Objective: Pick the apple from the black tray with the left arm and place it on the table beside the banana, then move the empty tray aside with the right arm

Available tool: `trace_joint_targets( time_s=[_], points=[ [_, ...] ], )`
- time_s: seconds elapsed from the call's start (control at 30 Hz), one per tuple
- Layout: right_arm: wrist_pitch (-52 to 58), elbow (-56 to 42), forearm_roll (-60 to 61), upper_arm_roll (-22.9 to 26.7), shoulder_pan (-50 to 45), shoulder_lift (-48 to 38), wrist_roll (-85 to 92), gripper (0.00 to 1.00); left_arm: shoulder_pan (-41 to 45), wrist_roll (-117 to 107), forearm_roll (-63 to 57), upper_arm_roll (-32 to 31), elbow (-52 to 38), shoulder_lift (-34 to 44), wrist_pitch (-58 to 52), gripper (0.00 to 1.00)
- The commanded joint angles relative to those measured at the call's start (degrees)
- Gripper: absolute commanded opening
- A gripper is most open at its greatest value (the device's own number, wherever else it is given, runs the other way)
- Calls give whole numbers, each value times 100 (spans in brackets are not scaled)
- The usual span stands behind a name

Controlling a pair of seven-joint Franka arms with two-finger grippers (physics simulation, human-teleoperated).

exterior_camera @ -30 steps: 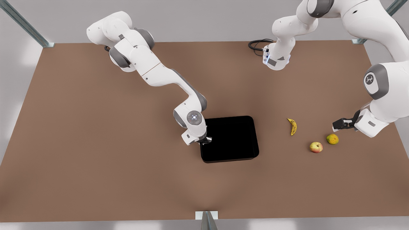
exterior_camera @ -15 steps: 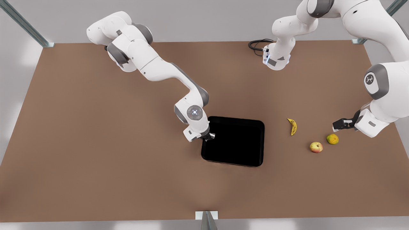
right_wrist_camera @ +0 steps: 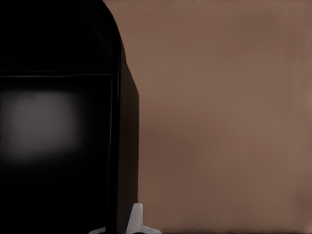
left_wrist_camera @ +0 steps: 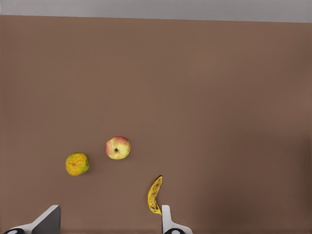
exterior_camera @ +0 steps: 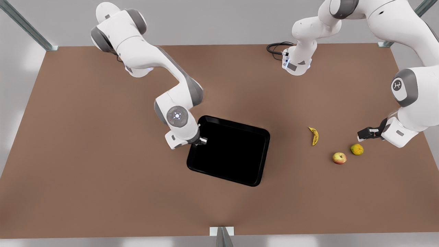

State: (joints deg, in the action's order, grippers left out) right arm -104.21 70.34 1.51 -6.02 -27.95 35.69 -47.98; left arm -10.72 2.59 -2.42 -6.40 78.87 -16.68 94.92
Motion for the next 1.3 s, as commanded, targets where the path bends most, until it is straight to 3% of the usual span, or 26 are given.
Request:
trace_joint_targets(
  time_s=[0.0, 0.1, 0.37, 0.57, 0.67, 0.73, 0.9, 1.27],
  points=[
    [1447, -3, -37, 31, 176, -80, 2302, 5, 0, -21, -4, -1, -3, 7, -8, 100],
    [1869, -3, -257, 84, 413, -238, 3444, 5, 0, -21, -4, -1, -3, 7, 0, 100],
    [2080, -3, -230, 1525, 404, -598, 6581, 6, 0, -21, -4, -1, -3, 7, 0, 100],
    [2010, -3, -125, 2369, 422, -695, 7822, 6, 0, -21, -13, -1, -3, 7, -8, 100],
    [1448, -3, 218, 2369, 879, -599, 8147, 6, 0, -21, -4, -1, -3, 7, 0, 100],
    [674, 23, 244, 2395, 897, -432, 8086, 5, 0, -21, -4, -1, -3, 7, -8, 100],
    [-108, 23, 209, 2404, 976, 157, 7831, 6, 0, -21, -4, -1, -3, 7, -8, 100],
    [-803, 32, 244, 2395, 1187, 720, 7875, 11, 0, -21, -13, -1, -3, 7, 0, 100]
  ],
)
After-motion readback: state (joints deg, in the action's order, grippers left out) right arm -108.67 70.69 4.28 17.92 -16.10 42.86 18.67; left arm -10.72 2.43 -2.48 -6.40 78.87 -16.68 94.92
